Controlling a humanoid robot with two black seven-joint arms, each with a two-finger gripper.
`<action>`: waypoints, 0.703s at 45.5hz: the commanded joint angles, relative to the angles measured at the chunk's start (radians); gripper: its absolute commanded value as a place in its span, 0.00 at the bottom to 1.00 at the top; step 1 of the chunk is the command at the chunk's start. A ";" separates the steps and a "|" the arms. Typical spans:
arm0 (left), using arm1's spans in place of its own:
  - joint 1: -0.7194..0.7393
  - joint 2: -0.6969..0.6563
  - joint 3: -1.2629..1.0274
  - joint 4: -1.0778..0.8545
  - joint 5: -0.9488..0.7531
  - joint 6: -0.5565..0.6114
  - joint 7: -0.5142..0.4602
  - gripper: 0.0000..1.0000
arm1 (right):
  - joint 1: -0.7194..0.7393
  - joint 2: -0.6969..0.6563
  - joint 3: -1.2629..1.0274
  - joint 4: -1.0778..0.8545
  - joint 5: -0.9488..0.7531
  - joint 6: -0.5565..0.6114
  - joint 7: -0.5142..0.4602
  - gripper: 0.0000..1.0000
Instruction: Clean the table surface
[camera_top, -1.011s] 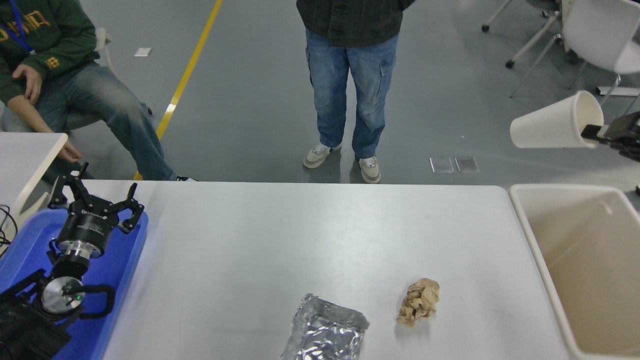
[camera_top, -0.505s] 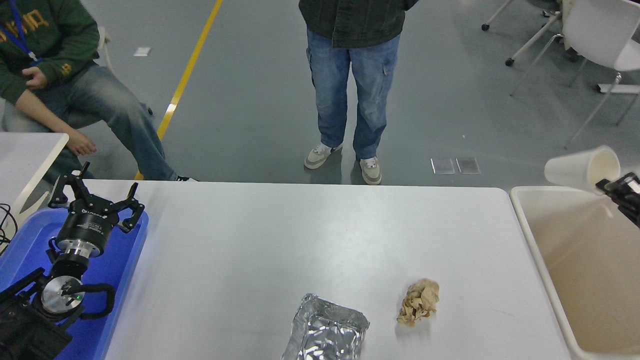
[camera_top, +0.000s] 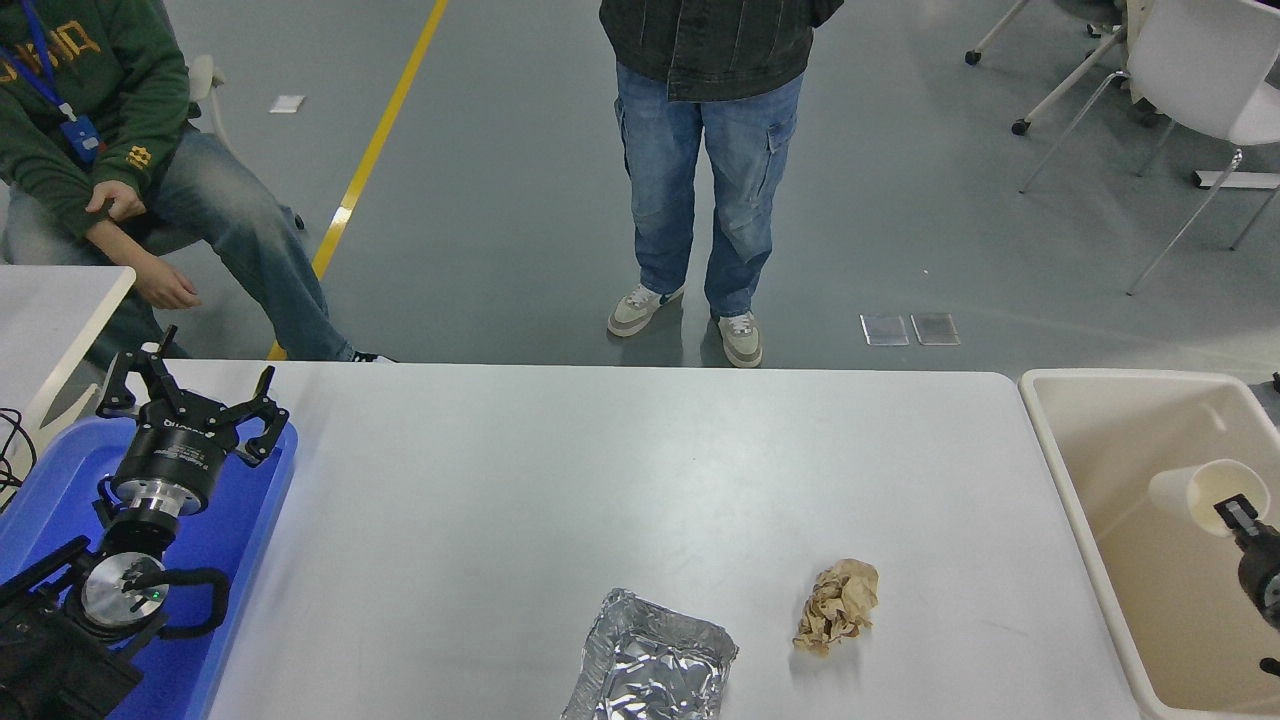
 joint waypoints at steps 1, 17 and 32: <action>0.000 0.000 0.000 -0.001 0.000 0.000 -0.001 1.00 | -0.009 0.079 -0.047 -0.090 0.042 -0.091 -0.051 0.00; 0.000 0.000 0.000 0.001 0.000 0.000 -0.001 1.00 | -0.010 0.082 -0.059 -0.087 0.045 -0.094 -0.051 0.00; 0.000 0.000 0.000 0.001 0.000 0.000 -0.001 1.00 | -0.007 0.091 -0.056 -0.088 0.071 -0.103 -0.048 0.62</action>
